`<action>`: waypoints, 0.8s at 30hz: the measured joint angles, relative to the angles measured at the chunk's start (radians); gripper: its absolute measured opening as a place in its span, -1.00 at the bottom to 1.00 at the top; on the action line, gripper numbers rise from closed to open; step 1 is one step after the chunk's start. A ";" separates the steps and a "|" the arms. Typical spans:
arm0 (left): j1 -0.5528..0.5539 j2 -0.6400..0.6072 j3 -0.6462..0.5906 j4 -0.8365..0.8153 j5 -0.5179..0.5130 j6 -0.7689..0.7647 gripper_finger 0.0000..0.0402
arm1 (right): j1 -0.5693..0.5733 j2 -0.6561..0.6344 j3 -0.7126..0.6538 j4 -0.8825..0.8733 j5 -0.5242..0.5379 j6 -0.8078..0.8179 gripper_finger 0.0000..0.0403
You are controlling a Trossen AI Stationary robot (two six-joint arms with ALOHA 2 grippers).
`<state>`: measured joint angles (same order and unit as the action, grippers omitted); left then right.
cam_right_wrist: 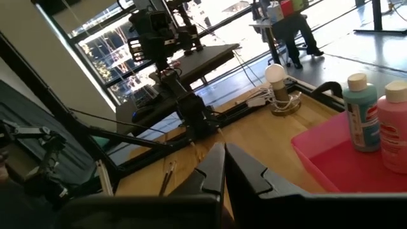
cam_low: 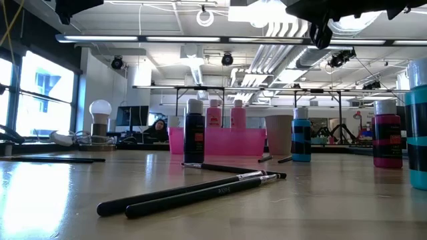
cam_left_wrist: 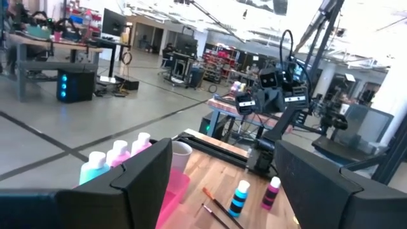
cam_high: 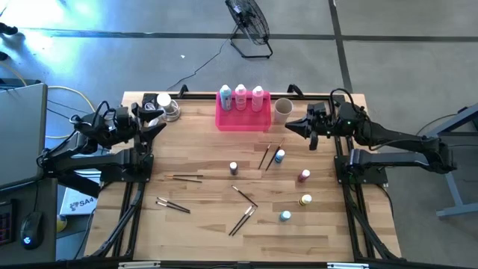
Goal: Pick & Place Paint Supplies
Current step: Put the small blue paint bottle into the pink bin
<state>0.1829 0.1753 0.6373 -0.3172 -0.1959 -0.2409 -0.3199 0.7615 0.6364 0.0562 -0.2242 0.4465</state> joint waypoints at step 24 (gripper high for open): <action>0.000 0.000 0.000 0.000 0.000 0.000 0.35 | 0.078 0.236 0.363 -0.481 0.129 -0.172 -0.98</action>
<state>0.1829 0.1753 0.6373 -0.3172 -0.1955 -0.2412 -0.2418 0.9973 0.9995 -0.4247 -0.0952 0.2742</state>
